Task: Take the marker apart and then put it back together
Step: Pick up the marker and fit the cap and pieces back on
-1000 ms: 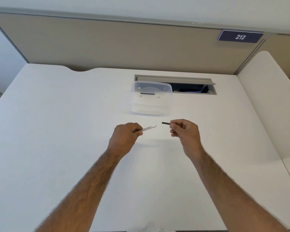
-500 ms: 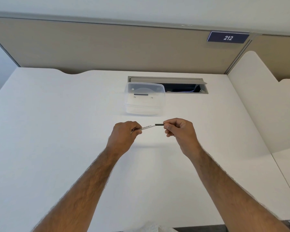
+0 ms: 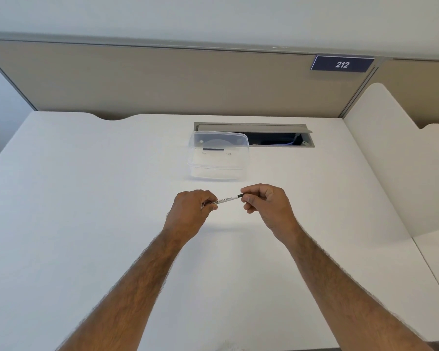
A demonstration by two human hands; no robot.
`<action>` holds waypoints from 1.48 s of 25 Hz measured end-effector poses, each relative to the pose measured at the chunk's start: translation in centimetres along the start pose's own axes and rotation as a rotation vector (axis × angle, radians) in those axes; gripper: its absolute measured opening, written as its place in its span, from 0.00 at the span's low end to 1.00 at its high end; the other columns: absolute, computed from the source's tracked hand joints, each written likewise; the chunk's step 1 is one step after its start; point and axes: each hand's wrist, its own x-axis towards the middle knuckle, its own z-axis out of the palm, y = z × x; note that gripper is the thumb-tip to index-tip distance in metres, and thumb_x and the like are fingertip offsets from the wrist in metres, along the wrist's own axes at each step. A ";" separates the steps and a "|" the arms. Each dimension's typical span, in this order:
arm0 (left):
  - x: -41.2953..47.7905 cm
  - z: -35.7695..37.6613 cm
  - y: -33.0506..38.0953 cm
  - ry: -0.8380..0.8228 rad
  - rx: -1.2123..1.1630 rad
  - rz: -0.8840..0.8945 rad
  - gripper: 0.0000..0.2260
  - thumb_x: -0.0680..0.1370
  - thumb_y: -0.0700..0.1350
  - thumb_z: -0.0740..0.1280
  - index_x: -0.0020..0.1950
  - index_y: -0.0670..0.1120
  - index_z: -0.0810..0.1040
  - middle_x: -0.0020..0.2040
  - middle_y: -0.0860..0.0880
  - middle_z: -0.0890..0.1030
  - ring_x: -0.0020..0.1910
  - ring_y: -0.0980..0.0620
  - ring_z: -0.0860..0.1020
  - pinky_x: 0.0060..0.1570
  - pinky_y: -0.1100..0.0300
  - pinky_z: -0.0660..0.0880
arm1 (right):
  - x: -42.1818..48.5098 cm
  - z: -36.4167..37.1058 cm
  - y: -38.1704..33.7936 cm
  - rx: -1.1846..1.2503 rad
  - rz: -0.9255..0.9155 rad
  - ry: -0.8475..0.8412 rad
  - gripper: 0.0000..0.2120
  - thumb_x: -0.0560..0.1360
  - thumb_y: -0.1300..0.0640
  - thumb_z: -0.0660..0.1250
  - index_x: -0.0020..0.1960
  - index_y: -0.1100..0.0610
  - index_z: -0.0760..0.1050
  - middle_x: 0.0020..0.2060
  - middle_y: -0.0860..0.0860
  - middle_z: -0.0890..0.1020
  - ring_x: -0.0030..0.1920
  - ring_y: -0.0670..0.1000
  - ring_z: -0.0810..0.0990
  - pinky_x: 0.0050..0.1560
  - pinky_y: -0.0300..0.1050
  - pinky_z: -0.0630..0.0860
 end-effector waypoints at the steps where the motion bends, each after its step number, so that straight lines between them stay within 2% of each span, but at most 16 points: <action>1: 0.0 0.0 0.2 -0.002 0.004 0.007 0.02 0.77 0.49 0.71 0.48 0.56 0.83 0.41 0.60 0.82 0.44 0.57 0.78 0.39 0.58 0.76 | 0.0 0.0 0.0 0.000 0.005 -0.003 0.08 0.76 0.70 0.69 0.50 0.62 0.85 0.36 0.52 0.85 0.33 0.48 0.82 0.36 0.40 0.80; 7: 0.2 -0.3 1.0 0.000 0.028 0.016 0.02 0.77 0.50 0.70 0.47 0.57 0.82 0.40 0.60 0.82 0.44 0.59 0.77 0.37 0.58 0.75 | -0.2 -0.3 0.0 0.012 0.006 -0.012 0.08 0.75 0.70 0.69 0.50 0.62 0.84 0.36 0.52 0.86 0.33 0.48 0.82 0.37 0.40 0.80; 12: 0.3 -0.8 1.8 0.011 0.045 0.018 0.02 0.77 0.50 0.70 0.47 0.57 0.82 0.40 0.61 0.81 0.44 0.60 0.77 0.35 0.61 0.71 | -0.3 -0.1 -0.3 0.011 -0.001 0.011 0.06 0.77 0.68 0.68 0.49 0.63 0.83 0.36 0.53 0.85 0.32 0.50 0.81 0.35 0.42 0.79; 16: 0.4 -0.8 1.7 -0.036 0.053 0.009 0.02 0.78 0.50 0.69 0.47 0.57 0.81 0.41 0.60 0.80 0.44 0.59 0.77 0.39 0.57 0.74 | -0.4 -0.2 -0.2 -0.023 -0.007 -0.003 0.06 0.78 0.68 0.67 0.50 0.64 0.83 0.36 0.53 0.85 0.33 0.50 0.81 0.36 0.43 0.78; 21: 0.3 -0.4 1.7 -0.099 0.051 0.023 0.06 0.81 0.50 0.67 0.52 0.57 0.84 0.43 0.57 0.80 0.46 0.55 0.77 0.43 0.53 0.76 | -0.5 -0.9 0.0 -0.082 -0.012 -0.027 0.07 0.76 0.70 0.69 0.50 0.63 0.83 0.35 0.51 0.85 0.33 0.50 0.81 0.37 0.41 0.79; 26: 0.2 -0.4 2.0 -0.097 0.069 0.015 0.05 0.79 0.53 0.68 0.47 0.57 0.83 0.42 0.57 0.79 0.43 0.57 0.76 0.40 0.55 0.74 | -0.7 -1.3 0.3 -0.246 -0.070 -0.041 0.07 0.77 0.67 0.68 0.47 0.59 0.83 0.35 0.49 0.84 0.33 0.47 0.81 0.37 0.40 0.78; 29: 0.3 -0.5 2.2 -0.094 0.081 0.013 0.04 0.79 0.52 0.68 0.45 0.57 0.81 0.42 0.58 0.78 0.42 0.58 0.76 0.38 0.57 0.71 | -0.7 -1.1 0.5 -0.236 -0.051 -0.011 0.07 0.78 0.66 0.67 0.44 0.59 0.82 0.33 0.50 0.83 0.31 0.46 0.80 0.35 0.38 0.76; 33: 0.5 -0.8 2.6 -0.165 -0.026 0.025 0.06 0.81 0.49 0.67 0.46 0.53 0.83 0.43 0.55 0.79 0.43 0.54 0.77 0.45 0.49 0.78 | -0.7 -1.1 0.4 -0.201 -0.033 0.003 0.07 0.78 0.65 0.67 0.43 0.59 0.82 0.33 0.51 0.83 0.30 0.47 0.80 0.34 0.37 0.76; 35: 0.5 -0.9 2.8 -0.199 -0.040 0.058 0.08 0.82 0.47 0.66 0.48 0.48 0.83 0.43 0.51 0.78 0.43 0.50 0.78 0.49 0.45 0.78 | -0.6 -1.2 0.3 -0.200 -0.036 -0.002 0.07 0.78 0.66 0.67 0.43 0.59 0.82 0.33 0.51 0.84 0.30 0.47 0.80 0.34 0.37 0.76; 37: 0.6 -0.9 3.1 -0.187 -0.014 0.061 0.06 0.82 0.46 0.66 0.47 0.48 0.82 0.43 0.52 0.78 0.43 0.50 0.77 0.49 0.45 0.78 | -0.7 -1.1 0.3 -0.199 -0.032 -0.006 0.07 0.78 0.66 0.67 0.43 0.60 0.82 0.34 0.52 0.84 0.30 0.47 0.80 0.34 0.37 0.76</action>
